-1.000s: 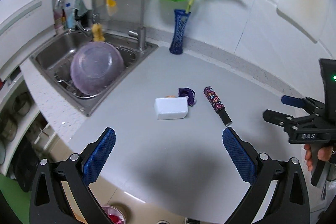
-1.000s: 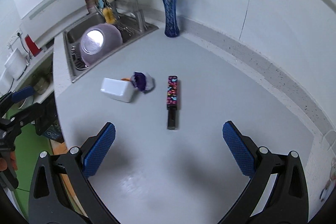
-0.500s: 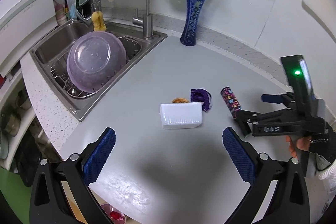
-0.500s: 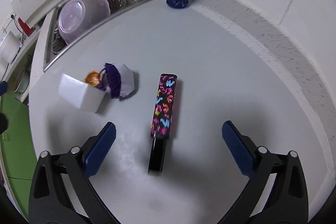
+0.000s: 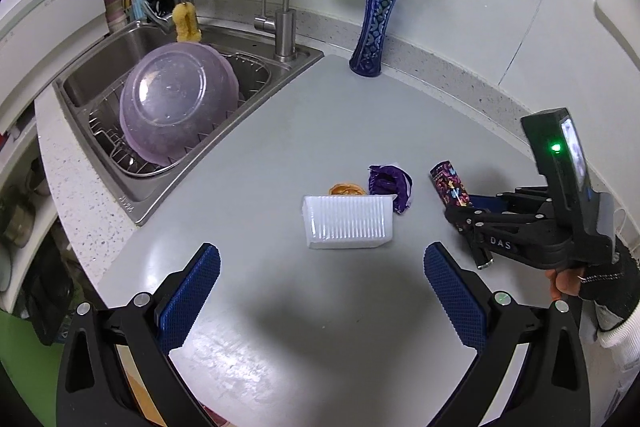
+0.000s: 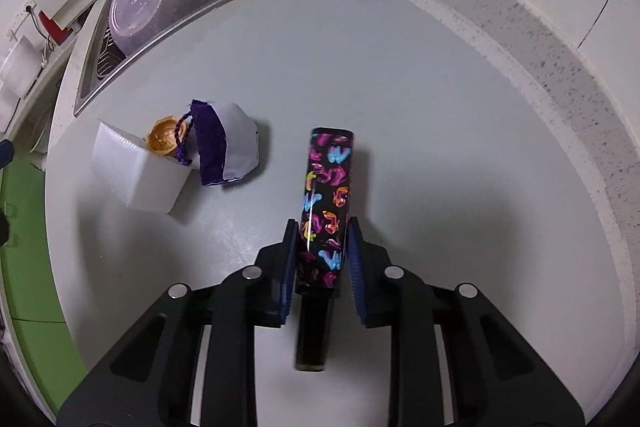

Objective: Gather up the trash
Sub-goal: 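Grasp the patterned black tube with the right tool while the left tool grasps the white box, then carry the patterned tube and white box over the pink trash bin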

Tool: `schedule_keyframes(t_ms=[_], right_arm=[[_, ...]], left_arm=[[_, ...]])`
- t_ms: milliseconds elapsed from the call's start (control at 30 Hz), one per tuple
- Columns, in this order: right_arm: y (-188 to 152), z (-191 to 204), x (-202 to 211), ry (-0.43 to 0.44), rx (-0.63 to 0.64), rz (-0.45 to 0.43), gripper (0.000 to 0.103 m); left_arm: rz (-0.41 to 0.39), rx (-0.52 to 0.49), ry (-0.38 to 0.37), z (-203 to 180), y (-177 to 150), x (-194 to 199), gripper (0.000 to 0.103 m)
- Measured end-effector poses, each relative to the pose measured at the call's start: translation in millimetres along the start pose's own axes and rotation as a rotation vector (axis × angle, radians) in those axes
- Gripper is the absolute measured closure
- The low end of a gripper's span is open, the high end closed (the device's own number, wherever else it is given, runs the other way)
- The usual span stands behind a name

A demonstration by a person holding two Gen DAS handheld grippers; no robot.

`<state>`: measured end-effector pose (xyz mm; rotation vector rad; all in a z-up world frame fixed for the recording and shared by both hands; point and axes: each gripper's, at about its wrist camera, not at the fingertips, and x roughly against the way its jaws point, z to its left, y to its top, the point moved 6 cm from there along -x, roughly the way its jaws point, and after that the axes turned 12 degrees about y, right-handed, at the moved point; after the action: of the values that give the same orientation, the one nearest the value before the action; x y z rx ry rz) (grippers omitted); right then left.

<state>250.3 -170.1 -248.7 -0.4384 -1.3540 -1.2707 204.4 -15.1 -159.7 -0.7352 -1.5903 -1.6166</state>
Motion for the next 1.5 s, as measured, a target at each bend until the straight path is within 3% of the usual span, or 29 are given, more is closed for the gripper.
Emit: schedule_keyframes(t_ms=[367,700,733,767,833,933,1167,1500], right_arm=[[-4,-13,59,0.005,-0.031,-0.091,0.081],[-15,-30,75,0.004,-0.053,-0.111,0.081],[-16,-31,75,0.006,-0.055,-0.111,0.081],[-17,-31,76,0.007,-0.056,-0.111,0.081],[-17,-32,76,0.009,-0.054,-0.112,0.081],[-17,-31,77,0.014,-0.053,-0.115,0.081],[-21,-19,92,0.024,-0.031,-0.138,0.081],[-23,46,123,0.066,0.107,-0.173,0.081]], left_arm=[[0.069,-0.025,0.003,-28,6,-40,0.005],[0.142,0.011,0.07,-28,3,-87,0.005],[0.138,0.015,0.071,-27,4,-88,0.008],[0.134,0.017,0.071,-27,4,-88,0.02],[0.132,0.016,0.049,-29,4,-89,0.032],[0.128,0.004,0.042,-34,5,-88,0.037],[0.084,0.005,0.024,-32,5,-62,0.038],[-0.035,0.055,0.023,11,-11,39,0.038]])
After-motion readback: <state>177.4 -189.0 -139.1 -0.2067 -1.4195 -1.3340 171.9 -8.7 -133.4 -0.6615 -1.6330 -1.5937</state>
